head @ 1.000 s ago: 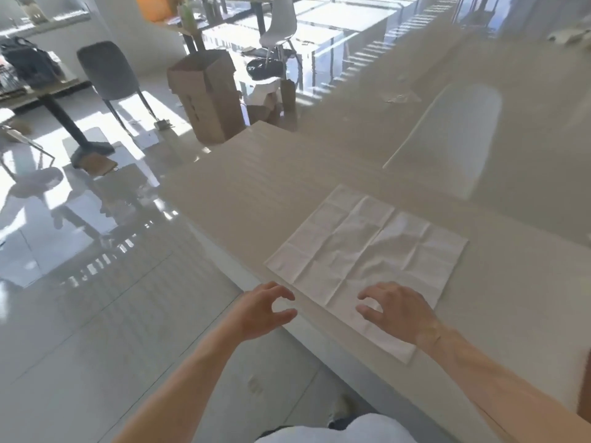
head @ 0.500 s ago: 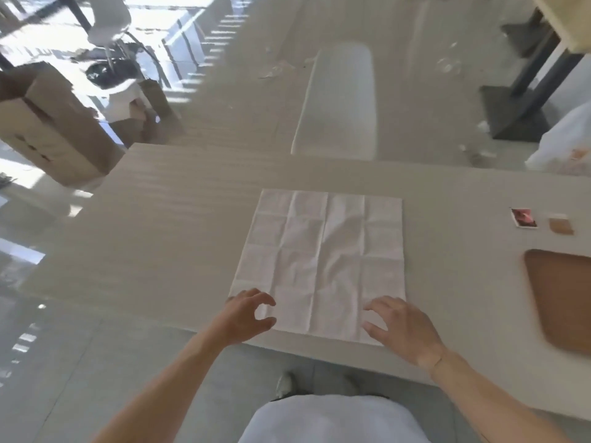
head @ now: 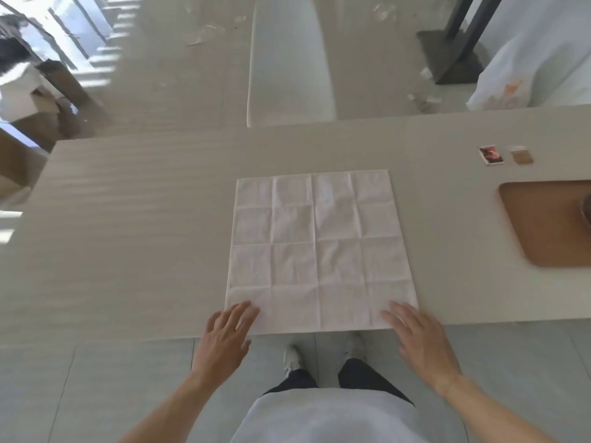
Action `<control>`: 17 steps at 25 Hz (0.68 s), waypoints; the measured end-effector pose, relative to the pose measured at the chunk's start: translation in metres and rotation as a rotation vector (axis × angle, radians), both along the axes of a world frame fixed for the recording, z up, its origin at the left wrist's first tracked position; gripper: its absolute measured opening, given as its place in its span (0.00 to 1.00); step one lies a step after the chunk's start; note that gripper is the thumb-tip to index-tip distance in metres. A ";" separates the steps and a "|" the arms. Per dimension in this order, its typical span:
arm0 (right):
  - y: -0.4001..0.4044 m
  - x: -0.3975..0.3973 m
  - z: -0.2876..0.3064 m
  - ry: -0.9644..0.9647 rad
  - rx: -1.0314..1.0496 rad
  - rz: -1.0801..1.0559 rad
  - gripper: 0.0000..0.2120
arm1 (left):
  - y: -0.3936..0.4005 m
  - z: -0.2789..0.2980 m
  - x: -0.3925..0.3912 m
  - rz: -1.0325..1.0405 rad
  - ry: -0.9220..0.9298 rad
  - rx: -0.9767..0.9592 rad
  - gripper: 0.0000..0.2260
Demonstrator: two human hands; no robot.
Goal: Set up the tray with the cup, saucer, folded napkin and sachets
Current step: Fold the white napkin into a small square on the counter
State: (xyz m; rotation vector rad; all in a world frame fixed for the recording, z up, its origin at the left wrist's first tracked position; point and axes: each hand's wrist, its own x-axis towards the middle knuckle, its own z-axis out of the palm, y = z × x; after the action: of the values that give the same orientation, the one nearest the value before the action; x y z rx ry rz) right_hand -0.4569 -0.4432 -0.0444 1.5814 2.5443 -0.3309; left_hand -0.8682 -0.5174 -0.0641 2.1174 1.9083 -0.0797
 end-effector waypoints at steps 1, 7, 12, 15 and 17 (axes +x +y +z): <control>-0.005 0.001 -0.003 0.001 0.044 -0.009 0.36 | -0.003 0.000 0.000 0.001 -0.009 0.025 0.33; -0.012 0.000 0.000 0.063 0.139 -0.090 0.25 | -0.003 0.006 -0.012 -0.032 -0.115 0.181 0.10; 0.012 -0.002 0.015 0.178 0.022 -0.310 0.07 | 0.013 0.015 -0.022 0.160 -0.360 0.168 0.06; 0.034 0.001 0.024 0.286 -0.052 -0.486 0.05 | 0.029 0.027 -0.025 0.394 -0.594 0.148 0.06; 0.052 0.005 0.030 0.400 -0.056 -0.589 0.03 | 0.044 0.037 -0.026 0.489 -0.705 0.143 0.09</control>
State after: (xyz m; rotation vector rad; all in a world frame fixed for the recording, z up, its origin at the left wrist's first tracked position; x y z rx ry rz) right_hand -0.4520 -0.3917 -0.0141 2.4242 2.2102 -0.8414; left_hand -0.8947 -0.4730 -0.0267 1.3955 1.9181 0.8069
